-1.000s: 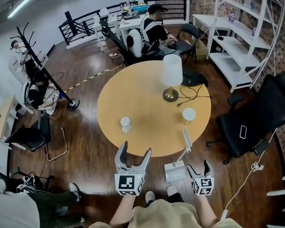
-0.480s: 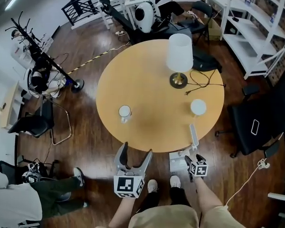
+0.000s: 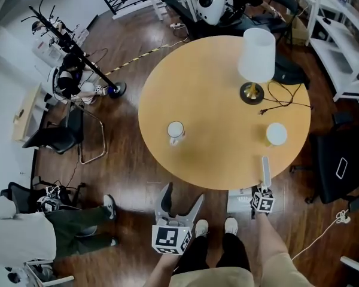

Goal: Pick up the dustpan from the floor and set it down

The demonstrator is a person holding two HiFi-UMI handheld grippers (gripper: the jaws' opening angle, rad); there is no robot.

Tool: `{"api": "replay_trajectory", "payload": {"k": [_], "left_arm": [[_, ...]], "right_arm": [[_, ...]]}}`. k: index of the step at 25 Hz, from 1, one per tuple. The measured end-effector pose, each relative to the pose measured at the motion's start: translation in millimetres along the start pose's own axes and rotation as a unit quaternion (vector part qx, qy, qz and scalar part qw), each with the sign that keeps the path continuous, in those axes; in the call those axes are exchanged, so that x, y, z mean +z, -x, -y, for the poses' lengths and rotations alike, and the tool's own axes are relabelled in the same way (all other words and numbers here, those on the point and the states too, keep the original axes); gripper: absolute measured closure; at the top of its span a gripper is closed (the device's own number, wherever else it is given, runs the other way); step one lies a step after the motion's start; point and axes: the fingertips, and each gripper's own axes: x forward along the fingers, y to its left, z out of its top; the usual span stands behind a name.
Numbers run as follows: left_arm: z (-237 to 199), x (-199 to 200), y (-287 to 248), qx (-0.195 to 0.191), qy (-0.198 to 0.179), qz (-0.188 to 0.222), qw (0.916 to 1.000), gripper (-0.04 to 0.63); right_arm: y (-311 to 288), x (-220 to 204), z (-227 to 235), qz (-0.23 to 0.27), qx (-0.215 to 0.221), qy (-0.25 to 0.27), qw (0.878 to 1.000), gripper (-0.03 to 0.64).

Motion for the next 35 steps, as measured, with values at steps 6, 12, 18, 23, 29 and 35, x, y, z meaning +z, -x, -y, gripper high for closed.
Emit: {"api": "replay_trajectory", "payload": {"k": [6,12,18,23,29,35], "left_arm": [[1,-4,0,-0.001,-0.002,0.003,1.0,0.195],[6,4,4,-0.011,0.0,0.018,0.9998,0.196],[10,11,10,-0.022,0.007,0.028,0.9993,0.196],[14,27,18,-0.034,0.002,0.046,0.9983,0.196],[20,41,30,-0.046,0.001,0.067,0.9967,0.196],[12,64,40,-0.04,-0.009,0.089,0.9952,0.198]], "right_arm": [[27,-8,-13,-0.015,-0.006,0.093,0.996,0.519],[72,1,-20,0.027,-0.019,0.116,0.993,0.525],[122,28,-27,0.071,-0.031,0.122,0.989,0.528],[179,67,-39,0.133,-0.048,0.11,0.984,0.531],[262,131,-85,0.211,-0.05,0.147,0.965,0.532],[344,205,-137,0.308,-0.044,0.165,0.936,0.535]]}}
